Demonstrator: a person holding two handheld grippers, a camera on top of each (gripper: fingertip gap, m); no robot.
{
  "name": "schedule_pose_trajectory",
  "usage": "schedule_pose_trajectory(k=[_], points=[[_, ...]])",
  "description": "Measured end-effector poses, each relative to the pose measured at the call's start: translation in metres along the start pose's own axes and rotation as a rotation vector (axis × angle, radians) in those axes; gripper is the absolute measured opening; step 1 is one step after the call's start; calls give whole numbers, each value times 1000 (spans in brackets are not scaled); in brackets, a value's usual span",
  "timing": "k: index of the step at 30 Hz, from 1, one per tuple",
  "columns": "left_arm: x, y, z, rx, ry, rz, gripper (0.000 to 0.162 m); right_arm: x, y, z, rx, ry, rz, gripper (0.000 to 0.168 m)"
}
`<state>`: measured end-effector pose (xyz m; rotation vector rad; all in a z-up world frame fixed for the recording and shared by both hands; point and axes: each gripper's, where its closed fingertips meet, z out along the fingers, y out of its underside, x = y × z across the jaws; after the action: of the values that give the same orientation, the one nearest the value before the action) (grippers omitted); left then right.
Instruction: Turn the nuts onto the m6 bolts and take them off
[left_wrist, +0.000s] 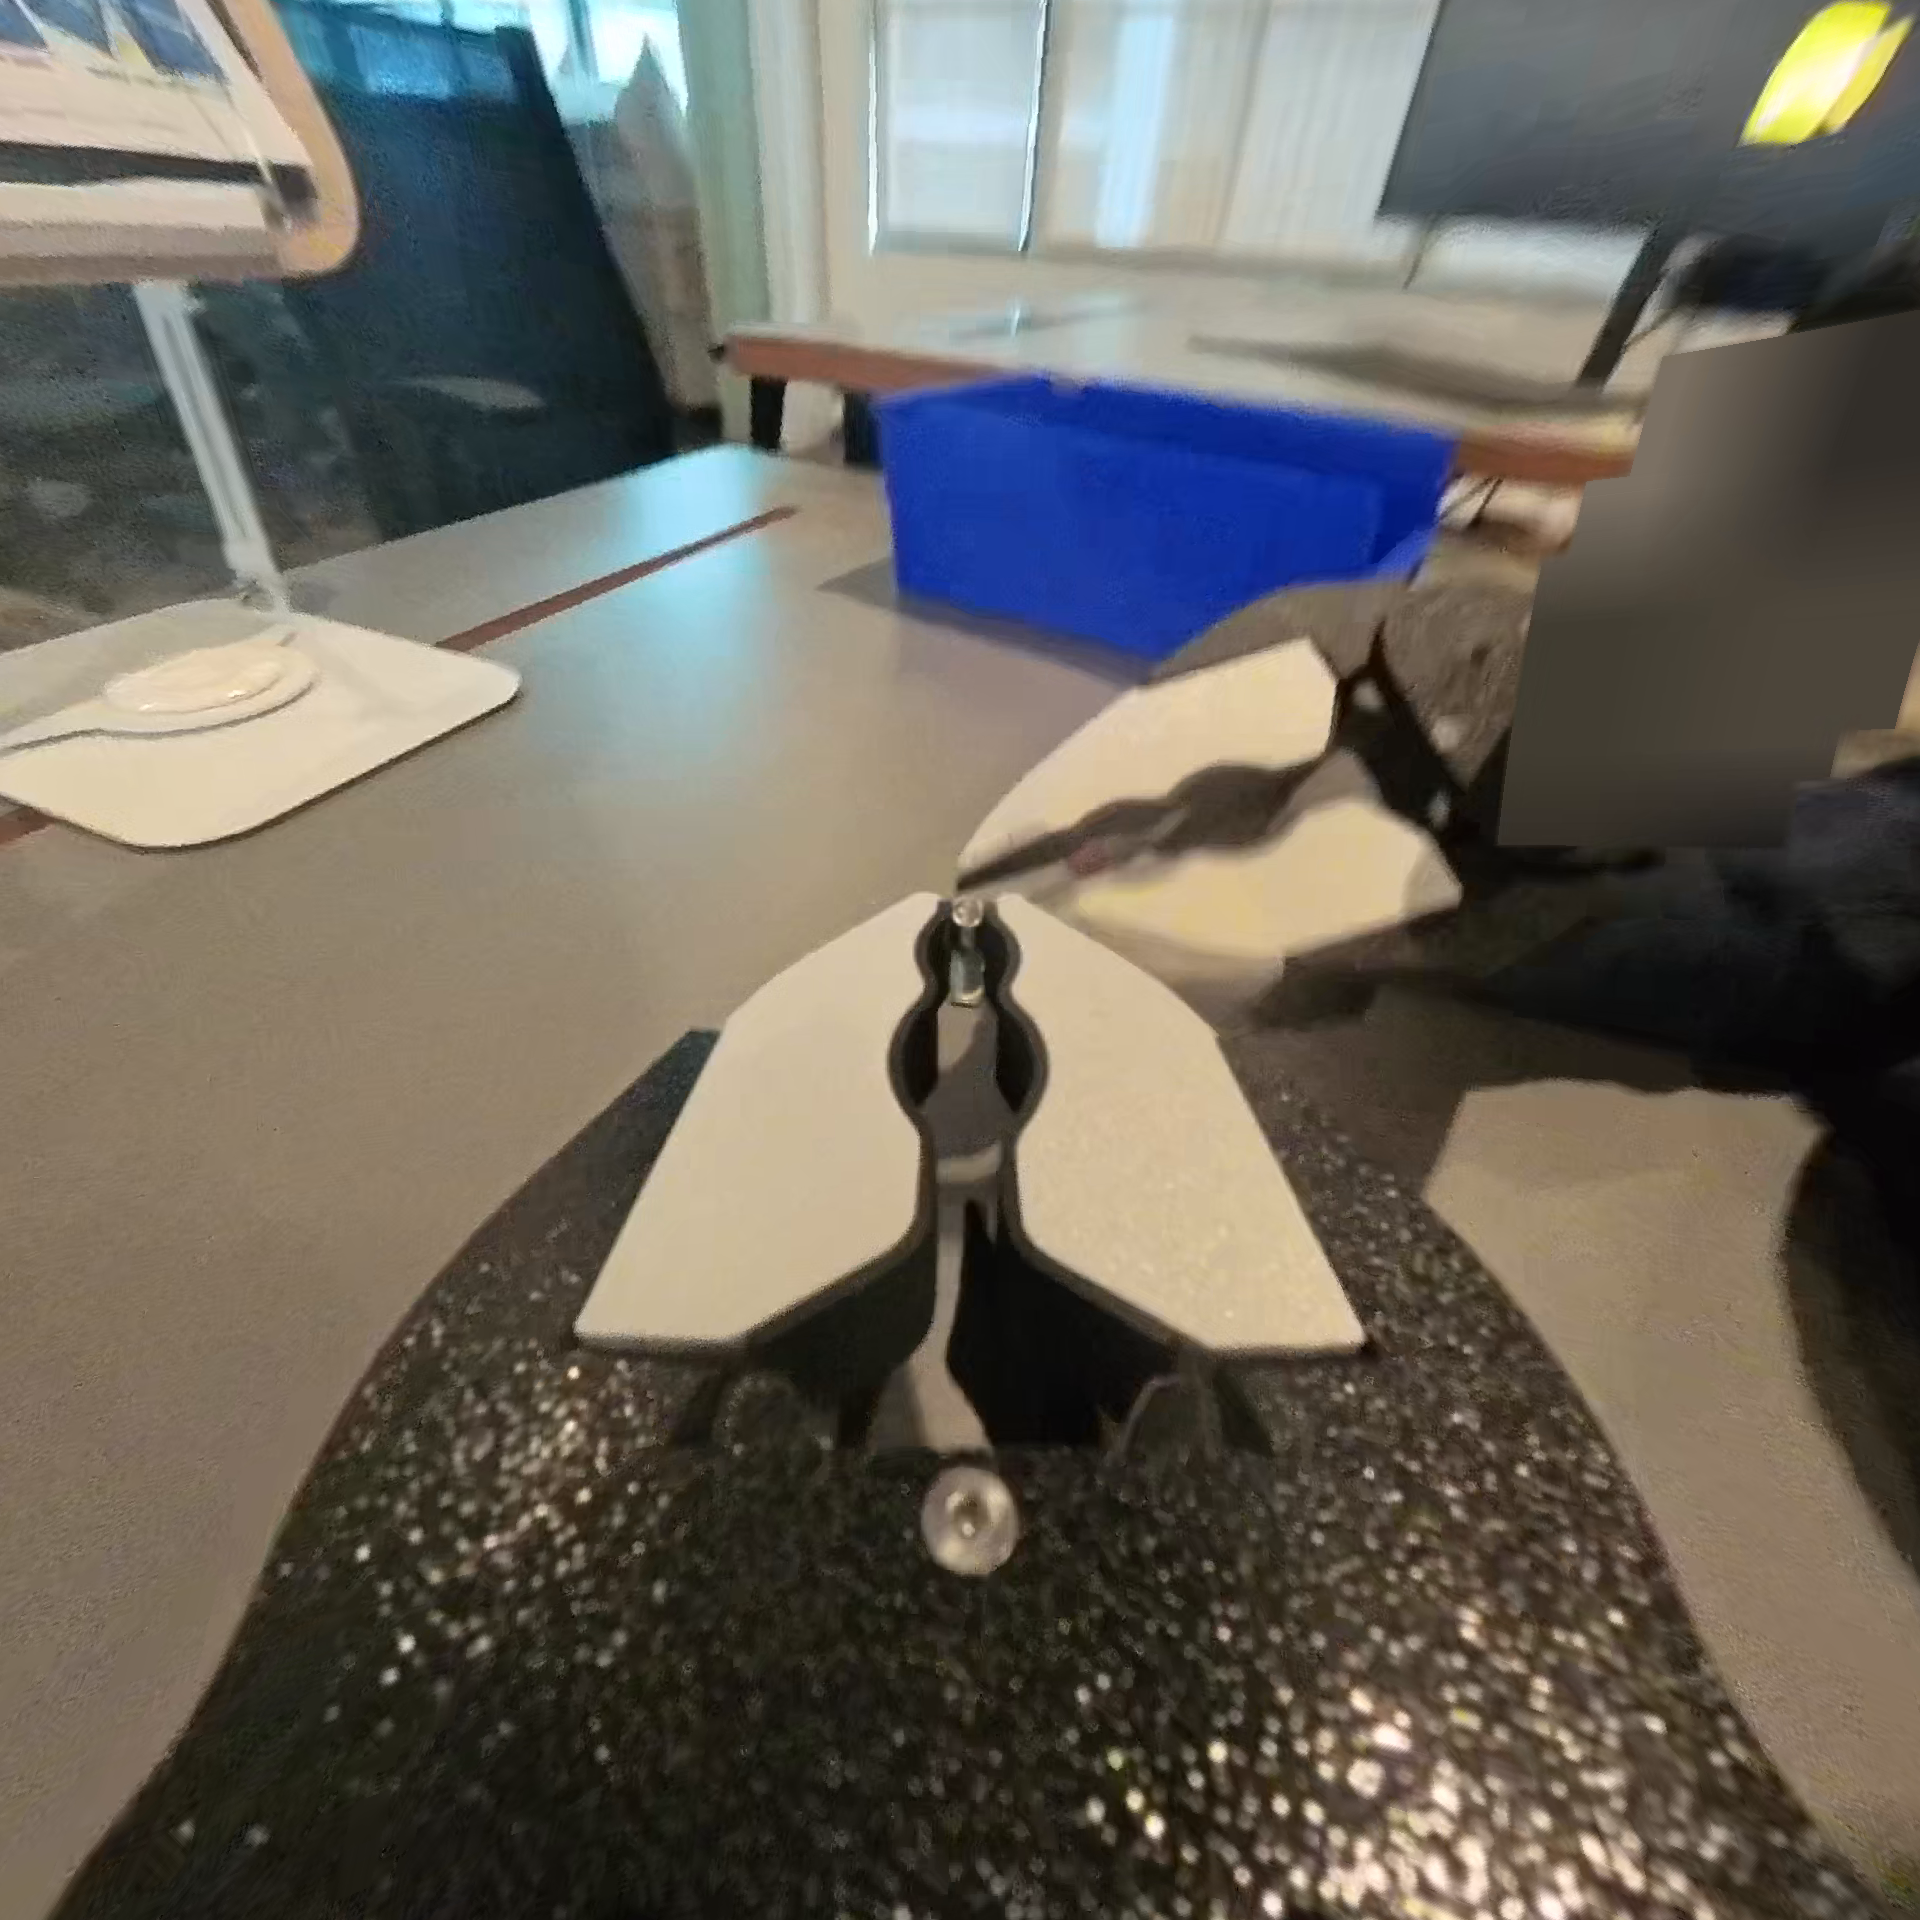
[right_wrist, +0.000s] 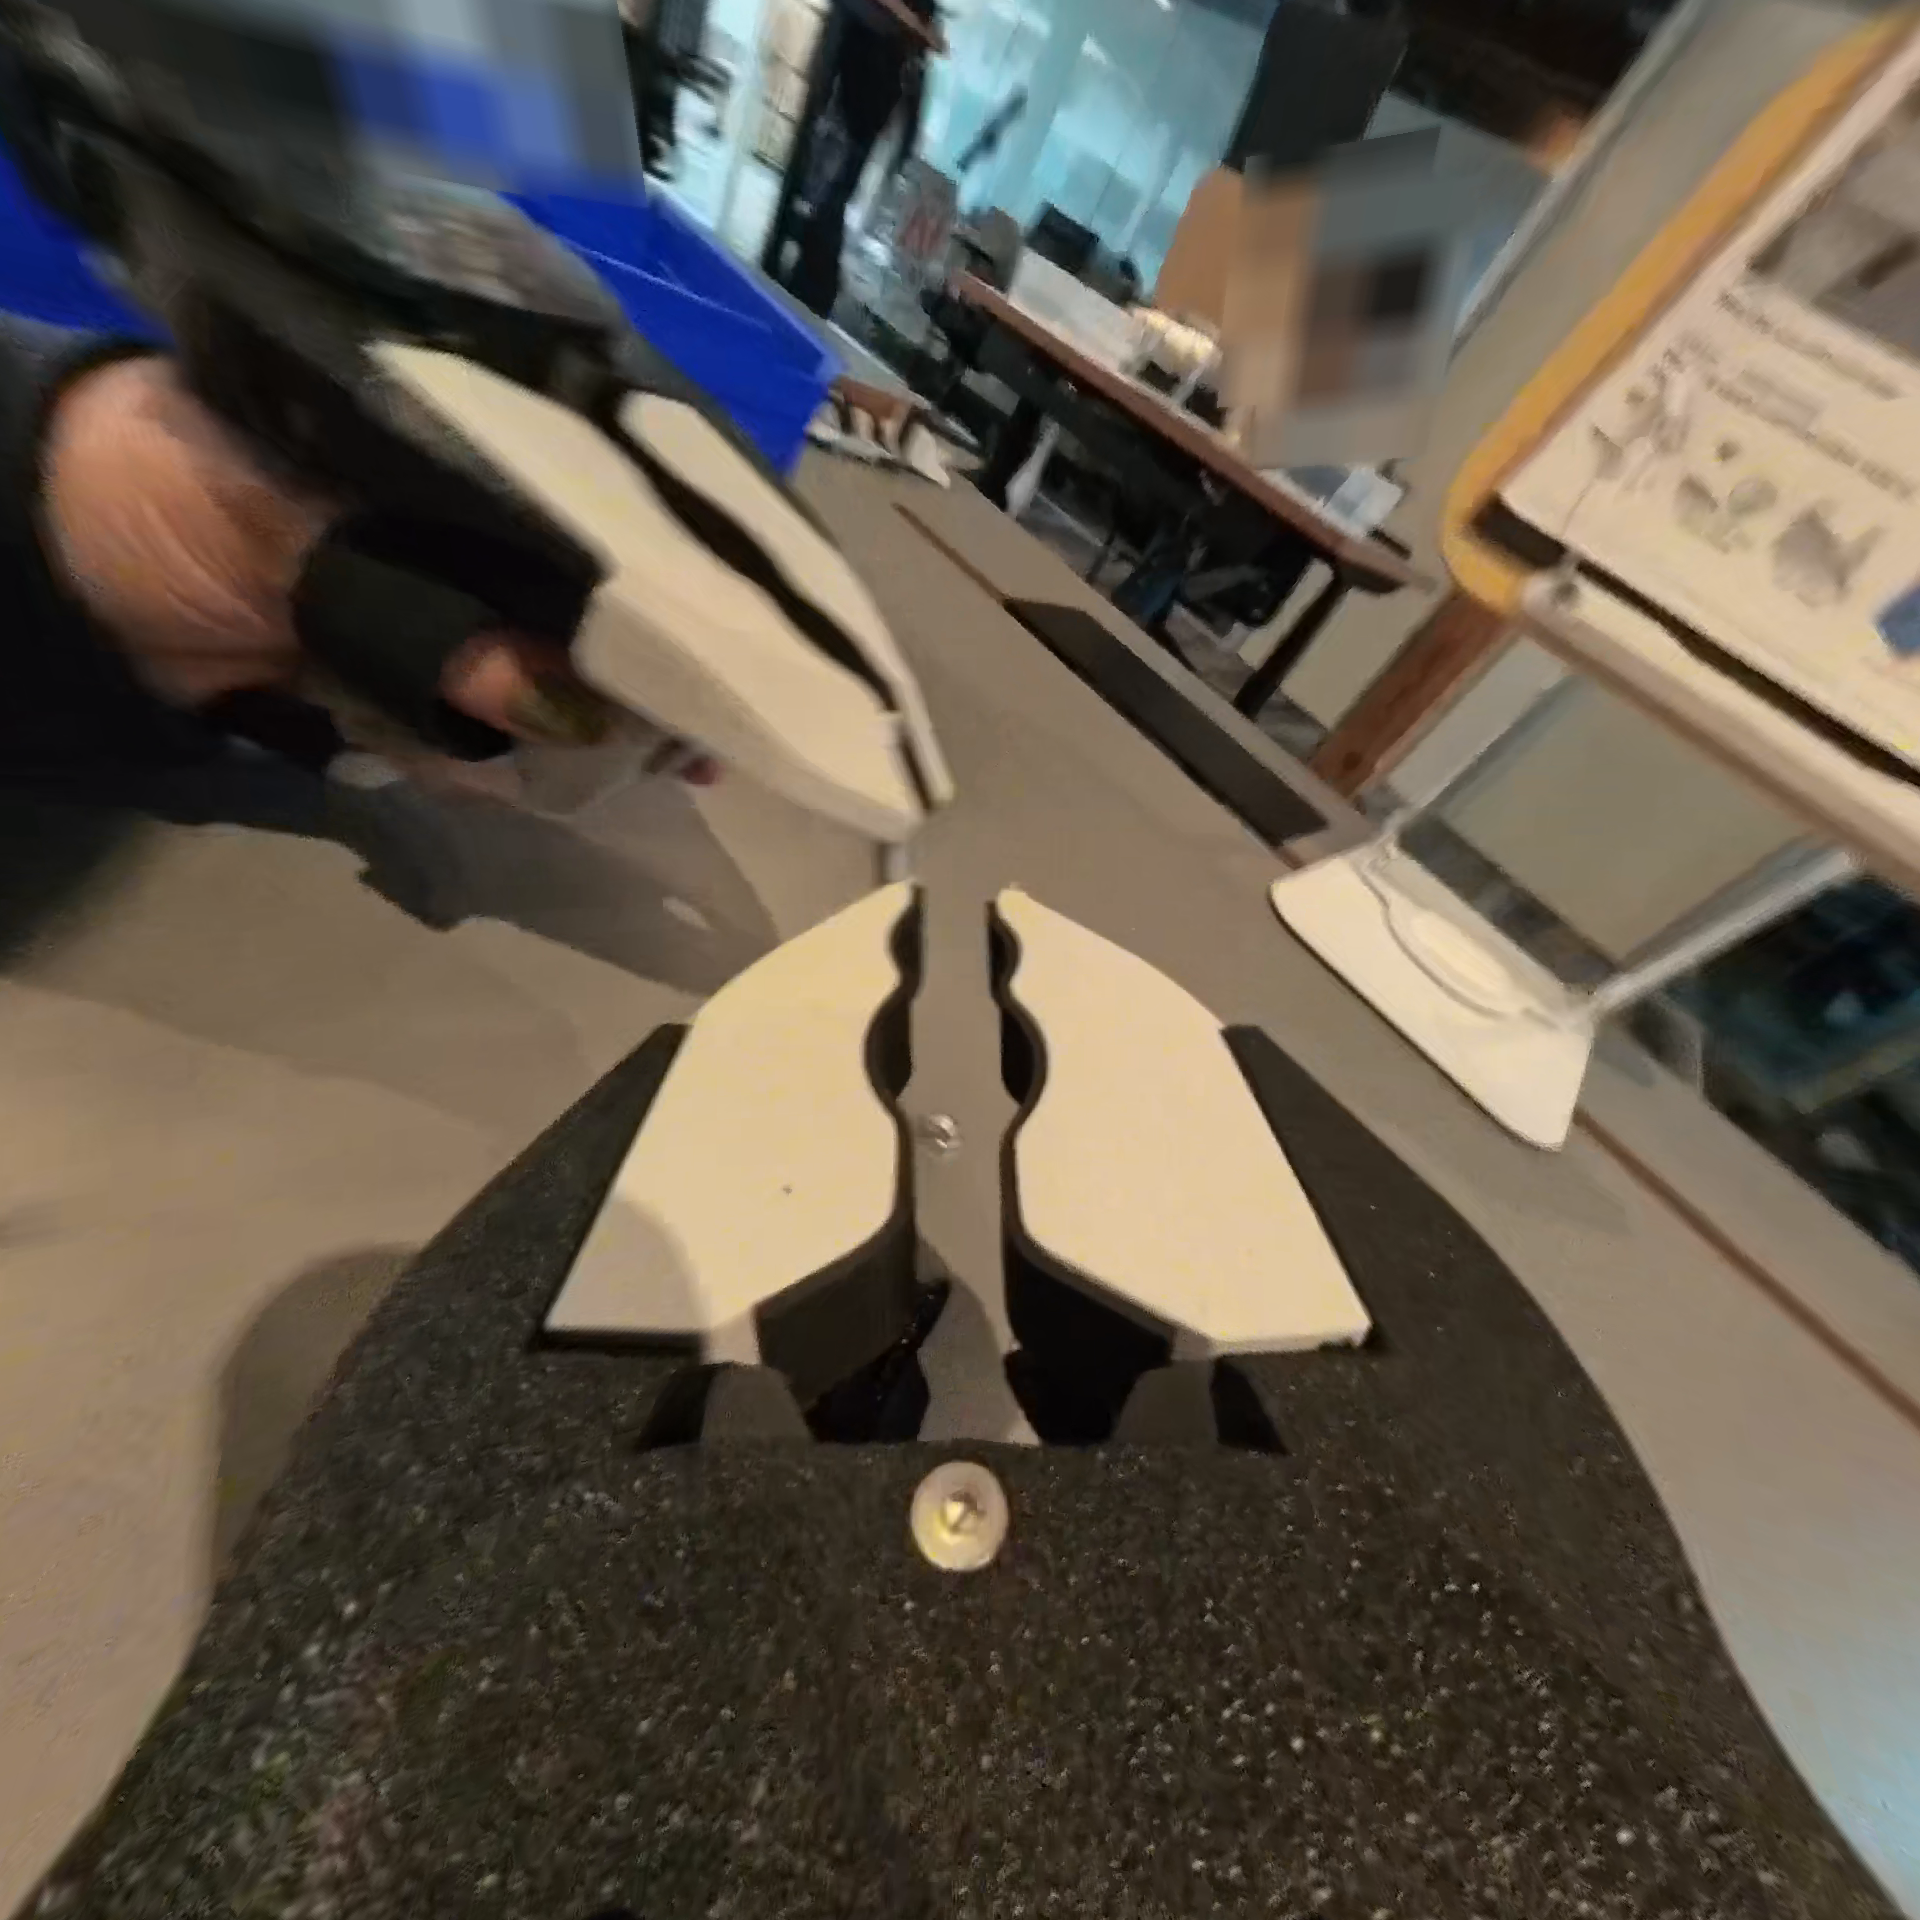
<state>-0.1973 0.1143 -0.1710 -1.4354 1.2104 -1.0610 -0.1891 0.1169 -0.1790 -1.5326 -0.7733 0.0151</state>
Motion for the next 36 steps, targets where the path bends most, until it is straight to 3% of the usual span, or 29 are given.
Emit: schedule_pose_trajectory(k=[4, 7, 14, 21, 24, 36], points=[[-4, 23, 4, -200, -72, 105, 5, 32, 13, -4, -46, 119, 108, 1], [3, 37, 6, -320, -40, 119, 5, 40, 14, -6, -39, 136, 181, 0], [9, 57, 9, -440, -27, 147, 6, 32, 15, -2, -55, 93, 167, 0], [7, 61, 12, -433, -29, 106, 6, 33, 15, -3, -52, 87, 185, 0], [5, 66, 12, -461, -30, 96, 19, 33, 18, -2, -61, 78, 210, 0], [2, 75, 12, -499, -27, 106, 19, 12, 53, 3, -300, -124, 412, 13]])
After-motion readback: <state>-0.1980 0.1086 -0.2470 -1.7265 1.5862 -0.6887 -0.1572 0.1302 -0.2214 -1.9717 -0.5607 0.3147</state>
